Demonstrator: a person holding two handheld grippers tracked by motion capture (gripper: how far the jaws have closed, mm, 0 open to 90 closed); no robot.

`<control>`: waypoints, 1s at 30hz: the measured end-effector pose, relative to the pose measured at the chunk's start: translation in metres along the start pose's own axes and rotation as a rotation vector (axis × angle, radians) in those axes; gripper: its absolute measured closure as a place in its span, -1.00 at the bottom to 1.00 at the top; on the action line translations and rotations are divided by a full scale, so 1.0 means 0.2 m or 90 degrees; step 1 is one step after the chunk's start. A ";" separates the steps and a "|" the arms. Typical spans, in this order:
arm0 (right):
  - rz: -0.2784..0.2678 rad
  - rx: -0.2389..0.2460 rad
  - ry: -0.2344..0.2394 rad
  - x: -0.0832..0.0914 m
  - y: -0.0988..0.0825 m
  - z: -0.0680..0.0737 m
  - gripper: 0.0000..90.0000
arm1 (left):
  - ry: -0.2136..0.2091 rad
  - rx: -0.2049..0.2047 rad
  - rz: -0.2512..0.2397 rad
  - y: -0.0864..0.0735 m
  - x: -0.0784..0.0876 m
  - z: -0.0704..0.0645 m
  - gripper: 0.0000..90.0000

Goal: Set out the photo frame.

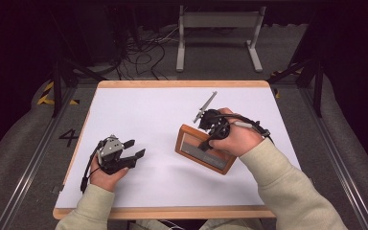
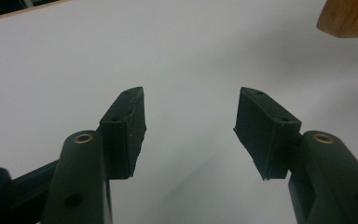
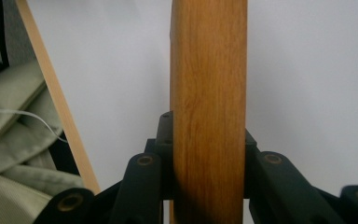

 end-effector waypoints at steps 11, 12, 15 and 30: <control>0.030 0.191 0.031 0.00 0.02 -0.06 0.62 | 0.012 -0.004 -0.002 -0.02 0.03 0.03 -0.04; 0.038 0.206 0.038 -0.01 0.02 -0.07 0.62 | 0.014 -0.003 -0.003 -0.02 0.03 0.03 -0.04; 0.043 0.215 0.043 -0.03 0.02 -0.09 0.62 | 0.015 0.000 -0.003 -0.02 0.04 0.03 -0.04; 0.074 0.253 0.086 -0.23 0.00 -0.16 0.62 | 0.014 -0.005 -0.002 -0.02 0.04 0.03 -0.05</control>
Point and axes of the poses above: each handheld gripper's, and its own axes: x roughly backward along the jaws, y roughly out of its top, z roughly to its left, the point moved 9 cm from there along -x, roughly forward along the jaws, and after that the axes turned 8 degrees about x, right-handed, at the moved point
